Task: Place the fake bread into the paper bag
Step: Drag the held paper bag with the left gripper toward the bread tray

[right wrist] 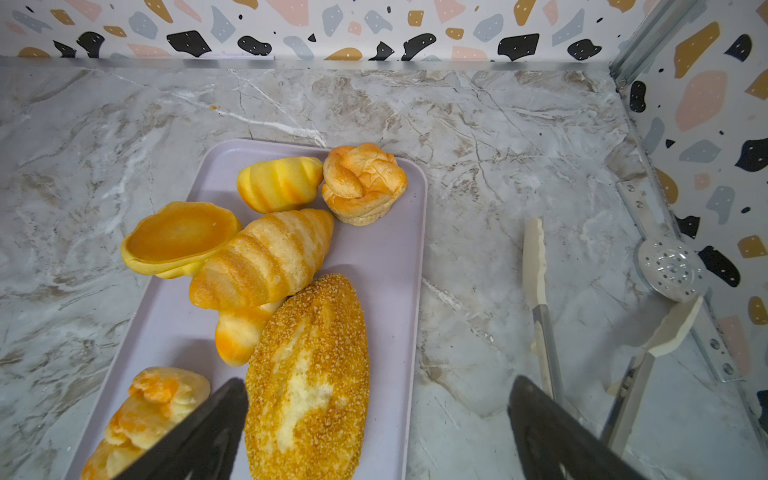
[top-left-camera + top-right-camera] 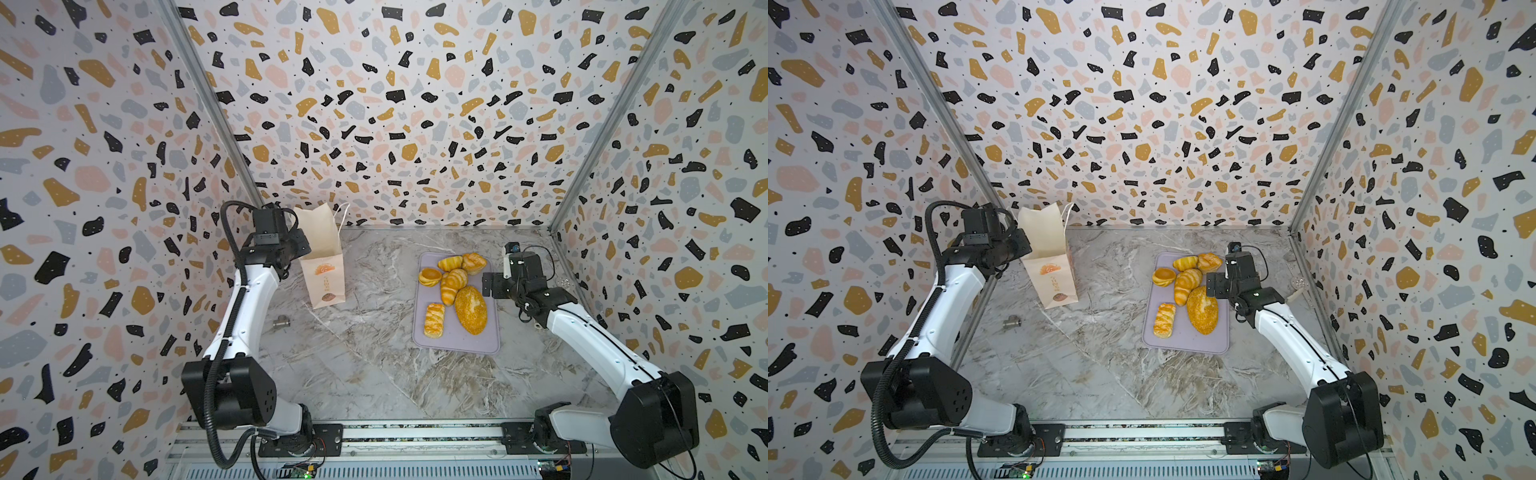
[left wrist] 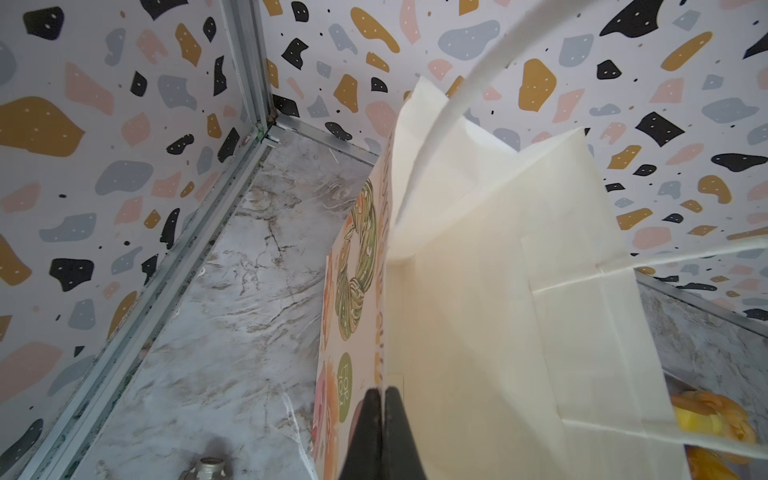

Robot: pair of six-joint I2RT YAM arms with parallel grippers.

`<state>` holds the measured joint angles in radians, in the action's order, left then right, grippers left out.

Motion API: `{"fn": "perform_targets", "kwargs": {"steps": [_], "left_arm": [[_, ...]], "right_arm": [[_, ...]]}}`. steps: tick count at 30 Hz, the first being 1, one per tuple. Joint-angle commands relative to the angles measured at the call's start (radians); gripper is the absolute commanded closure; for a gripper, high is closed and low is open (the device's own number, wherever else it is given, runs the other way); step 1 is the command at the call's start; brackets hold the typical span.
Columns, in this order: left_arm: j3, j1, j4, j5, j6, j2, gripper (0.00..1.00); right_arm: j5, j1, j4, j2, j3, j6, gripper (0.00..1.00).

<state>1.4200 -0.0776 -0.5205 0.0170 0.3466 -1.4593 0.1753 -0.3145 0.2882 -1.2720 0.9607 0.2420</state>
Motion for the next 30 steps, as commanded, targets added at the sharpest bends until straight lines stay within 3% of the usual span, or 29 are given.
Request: {"fn": "perform_targets", "kwargs": {"steps": [1, 12, 21, 30], "left_arm": [[-0.020, -0.002, 0.062, 0.072, -0.016, 0.040, 1.00], [-0.065, 0.011, 0.100, 0.251, 0.084, 0.074, 1.00], [-0.076, 0.113, 0.077, 0.265, 0.086, 0.089, 1.00], [-0.142, 0.206, 0.129, 0.304, 0.170, 0.130, 1.00]], "right_arm": [[-0.001, -0.005, 0.028, 0.030, 0.027, 0.005, 0.00], [0.021, 0.011, 0.057, 0.046, 0.052, -0.030, 0.00], [0.006, 0.011, 0.051, 0.044, 0.051, -0.005, 0.00], [0.006, 0.011, 0.054, 0.046, 0.065, 0.006, 0.00]]}}
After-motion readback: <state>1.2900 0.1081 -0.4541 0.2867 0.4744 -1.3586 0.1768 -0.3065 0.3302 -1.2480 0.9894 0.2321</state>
